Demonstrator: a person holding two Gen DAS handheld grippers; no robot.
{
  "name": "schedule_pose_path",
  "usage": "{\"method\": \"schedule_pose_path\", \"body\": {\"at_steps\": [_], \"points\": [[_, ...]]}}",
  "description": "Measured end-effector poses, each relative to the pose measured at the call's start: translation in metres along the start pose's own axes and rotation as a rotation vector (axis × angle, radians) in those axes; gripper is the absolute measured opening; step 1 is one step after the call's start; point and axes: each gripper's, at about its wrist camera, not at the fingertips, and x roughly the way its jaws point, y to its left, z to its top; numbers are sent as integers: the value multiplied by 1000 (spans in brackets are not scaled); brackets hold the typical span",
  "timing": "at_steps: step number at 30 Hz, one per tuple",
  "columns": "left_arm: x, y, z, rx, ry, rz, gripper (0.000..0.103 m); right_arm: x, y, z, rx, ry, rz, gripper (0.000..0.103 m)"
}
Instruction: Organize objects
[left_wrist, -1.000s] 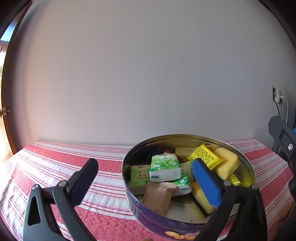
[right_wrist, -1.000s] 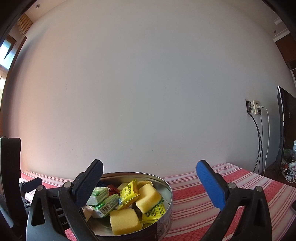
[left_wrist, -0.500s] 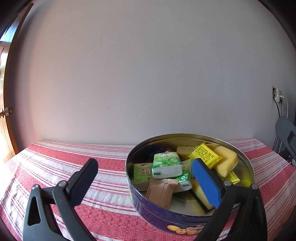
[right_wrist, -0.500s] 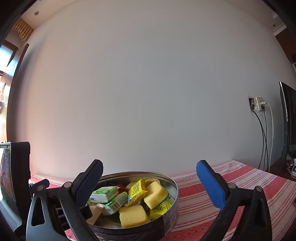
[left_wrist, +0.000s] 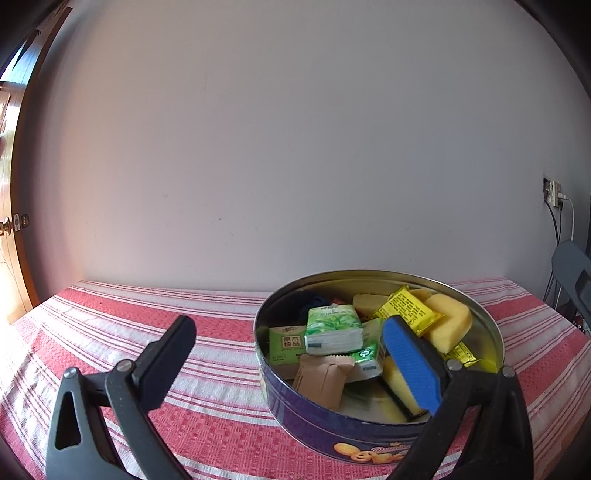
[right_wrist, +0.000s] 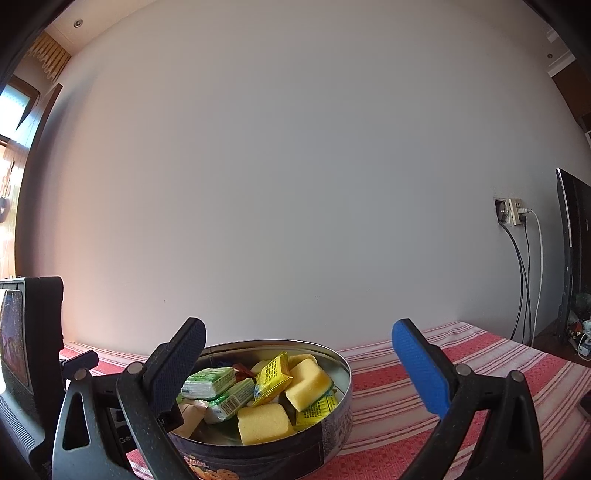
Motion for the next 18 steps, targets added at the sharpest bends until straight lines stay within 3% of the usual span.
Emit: {"method": "schedule_pose_path", "body": {"at_steps": [9, 18], "points": [[-4, -3, 0, 19, -23, 20, 103, 0, -4, 0, -30, 7, -37, 102], [-6, -6, 0, 44, -36, 30, 103, 4, -5, 1, -43, 34, -17, 102]]}}
